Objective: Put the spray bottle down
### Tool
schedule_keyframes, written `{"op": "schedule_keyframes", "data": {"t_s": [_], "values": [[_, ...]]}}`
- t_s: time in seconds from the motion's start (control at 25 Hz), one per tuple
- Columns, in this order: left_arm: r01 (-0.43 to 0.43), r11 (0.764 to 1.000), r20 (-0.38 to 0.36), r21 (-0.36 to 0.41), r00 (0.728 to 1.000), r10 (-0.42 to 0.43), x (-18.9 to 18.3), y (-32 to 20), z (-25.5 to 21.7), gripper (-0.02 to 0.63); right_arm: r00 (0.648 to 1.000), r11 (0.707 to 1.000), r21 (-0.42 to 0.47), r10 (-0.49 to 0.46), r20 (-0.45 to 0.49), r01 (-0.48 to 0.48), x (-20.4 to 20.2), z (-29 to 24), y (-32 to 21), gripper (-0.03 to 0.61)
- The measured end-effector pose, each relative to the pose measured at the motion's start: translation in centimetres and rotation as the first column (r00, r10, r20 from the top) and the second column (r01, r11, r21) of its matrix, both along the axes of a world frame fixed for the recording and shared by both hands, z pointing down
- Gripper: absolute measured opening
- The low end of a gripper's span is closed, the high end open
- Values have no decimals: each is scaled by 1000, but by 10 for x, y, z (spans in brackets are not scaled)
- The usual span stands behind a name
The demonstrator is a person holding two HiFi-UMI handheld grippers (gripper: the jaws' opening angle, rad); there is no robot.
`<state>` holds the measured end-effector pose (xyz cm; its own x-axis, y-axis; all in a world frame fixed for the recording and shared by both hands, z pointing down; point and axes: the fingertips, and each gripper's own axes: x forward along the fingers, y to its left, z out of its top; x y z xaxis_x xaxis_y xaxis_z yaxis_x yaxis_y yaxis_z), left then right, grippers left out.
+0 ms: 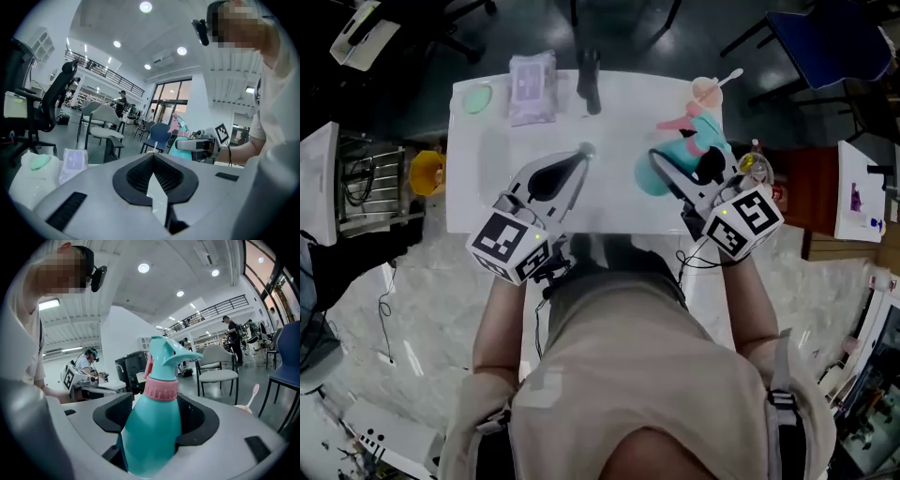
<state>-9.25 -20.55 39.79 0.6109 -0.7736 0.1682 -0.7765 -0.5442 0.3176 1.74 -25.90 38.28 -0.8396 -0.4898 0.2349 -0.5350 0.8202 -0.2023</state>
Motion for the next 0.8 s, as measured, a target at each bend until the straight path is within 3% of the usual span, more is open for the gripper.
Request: {"op": "schedule_keyframes", "data": {"t_s": [0.8], "values": [[33,999,41,-38,999,-31,10,-28,14,9,997,999,35,-15,-71,18,-3,28,-41,273]]}}
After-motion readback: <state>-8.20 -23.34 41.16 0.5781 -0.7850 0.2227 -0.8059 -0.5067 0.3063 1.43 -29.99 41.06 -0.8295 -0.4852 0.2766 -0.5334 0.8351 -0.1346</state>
